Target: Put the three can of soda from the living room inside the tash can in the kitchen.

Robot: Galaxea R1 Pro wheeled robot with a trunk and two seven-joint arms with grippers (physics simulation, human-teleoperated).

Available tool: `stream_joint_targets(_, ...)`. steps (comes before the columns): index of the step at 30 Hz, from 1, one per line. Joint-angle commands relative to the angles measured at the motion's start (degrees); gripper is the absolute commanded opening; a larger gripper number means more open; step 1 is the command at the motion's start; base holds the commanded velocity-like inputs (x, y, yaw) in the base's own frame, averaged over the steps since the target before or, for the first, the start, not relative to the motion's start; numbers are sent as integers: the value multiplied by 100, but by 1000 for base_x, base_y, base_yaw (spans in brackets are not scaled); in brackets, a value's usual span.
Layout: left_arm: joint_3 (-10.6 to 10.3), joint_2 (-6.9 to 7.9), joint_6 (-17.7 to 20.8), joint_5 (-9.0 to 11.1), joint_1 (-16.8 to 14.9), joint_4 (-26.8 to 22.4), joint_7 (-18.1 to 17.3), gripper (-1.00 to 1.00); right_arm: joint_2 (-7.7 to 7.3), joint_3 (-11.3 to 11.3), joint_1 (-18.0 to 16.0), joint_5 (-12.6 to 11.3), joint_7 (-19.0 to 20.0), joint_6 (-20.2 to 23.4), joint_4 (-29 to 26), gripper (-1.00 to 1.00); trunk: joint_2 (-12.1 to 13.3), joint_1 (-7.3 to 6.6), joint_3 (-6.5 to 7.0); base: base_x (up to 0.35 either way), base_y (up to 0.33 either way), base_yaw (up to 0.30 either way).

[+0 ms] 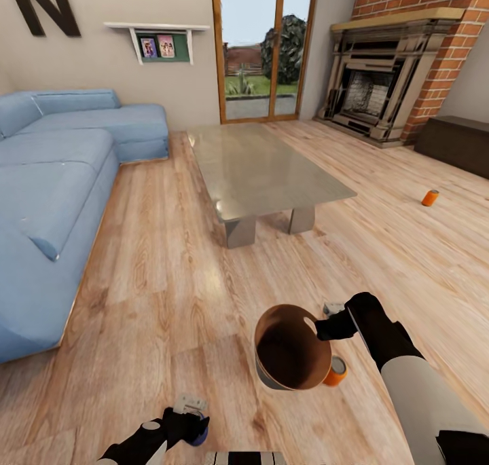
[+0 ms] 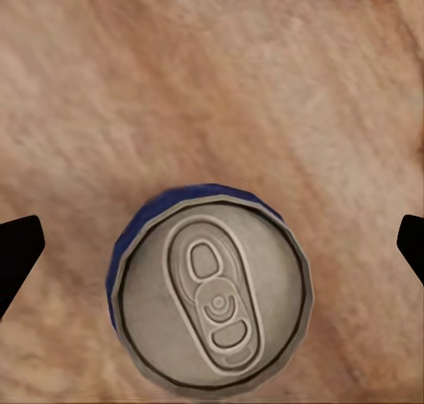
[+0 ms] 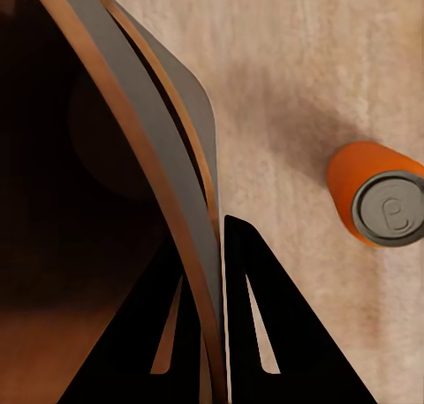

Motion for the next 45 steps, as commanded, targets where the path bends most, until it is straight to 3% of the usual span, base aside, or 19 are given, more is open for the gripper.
stream_joint_targets(1,0,0,2,1,0,1,-1,100,2,-7,-2,-169,36,52,0,-100,-2,2,-22,2,0,0)
stream_joint_targets(13,7,0,41,-2,0,5,-9,100,7,-7,-2,-169,36,52,0,-100,-18,32,-288,0,0,0)
stream_joint_targets(26,8,0,50,27,0,1,-12,100,4,54,5,-162,36,52,0,-100,-18,32,-288,0,0,0)
stream_joint_targets(34,16,0,67,28,0,0,-12,100,7,112,6,-160,36,52,0,-100,-29,53,-465,0,0,0)
stream_joint_targets(45,17,0,20,28,0,-3,-12,100,2,140,6,-160,36,52,0,-100,-29,53,-465,0,0,0)
